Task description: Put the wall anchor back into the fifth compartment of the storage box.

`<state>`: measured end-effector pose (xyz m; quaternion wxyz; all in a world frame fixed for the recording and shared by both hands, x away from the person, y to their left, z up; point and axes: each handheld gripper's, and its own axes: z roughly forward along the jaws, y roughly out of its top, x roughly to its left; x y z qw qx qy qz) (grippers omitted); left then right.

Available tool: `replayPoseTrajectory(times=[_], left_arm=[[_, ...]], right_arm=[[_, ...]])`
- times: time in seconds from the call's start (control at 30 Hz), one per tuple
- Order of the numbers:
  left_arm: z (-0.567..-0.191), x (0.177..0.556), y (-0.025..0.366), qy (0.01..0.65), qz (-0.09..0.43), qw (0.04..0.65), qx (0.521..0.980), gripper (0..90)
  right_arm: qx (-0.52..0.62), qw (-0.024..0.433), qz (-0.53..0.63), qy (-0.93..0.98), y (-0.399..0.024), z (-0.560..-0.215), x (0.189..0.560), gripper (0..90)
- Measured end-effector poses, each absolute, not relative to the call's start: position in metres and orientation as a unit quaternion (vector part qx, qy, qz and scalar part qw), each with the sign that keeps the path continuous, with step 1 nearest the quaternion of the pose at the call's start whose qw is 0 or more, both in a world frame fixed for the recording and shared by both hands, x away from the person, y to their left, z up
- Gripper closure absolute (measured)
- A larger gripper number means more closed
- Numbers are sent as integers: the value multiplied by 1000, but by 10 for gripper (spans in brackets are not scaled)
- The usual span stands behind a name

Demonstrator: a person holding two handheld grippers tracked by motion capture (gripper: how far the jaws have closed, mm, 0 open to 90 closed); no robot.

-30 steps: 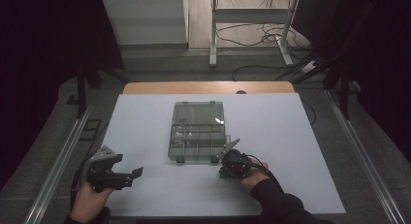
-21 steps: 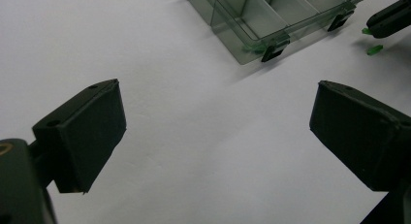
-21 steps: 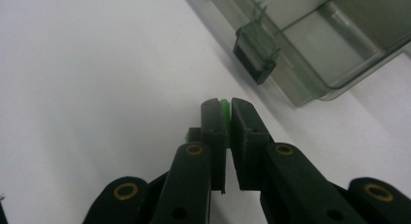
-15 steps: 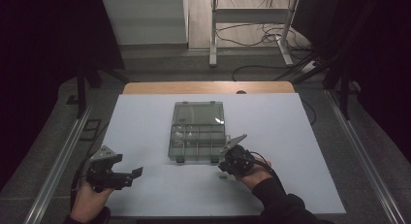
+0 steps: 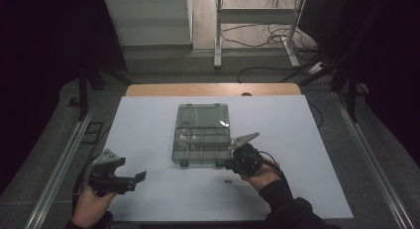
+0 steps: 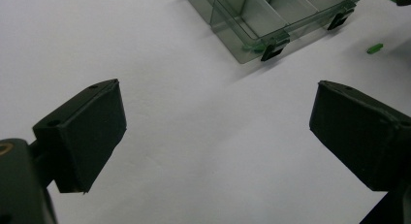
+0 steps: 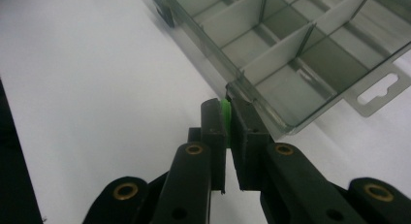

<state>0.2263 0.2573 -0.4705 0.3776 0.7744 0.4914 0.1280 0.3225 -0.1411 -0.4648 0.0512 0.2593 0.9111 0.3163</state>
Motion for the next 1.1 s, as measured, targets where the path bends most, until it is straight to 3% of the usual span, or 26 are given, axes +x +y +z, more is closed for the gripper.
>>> replayPoseTrajectory(times=[1.1], left_arm=[[-471, 227, 258, 492, 125, 378, 774, 67]], right_arm=[[259, 39, 372, 891, -122, -442, 344, 840]])
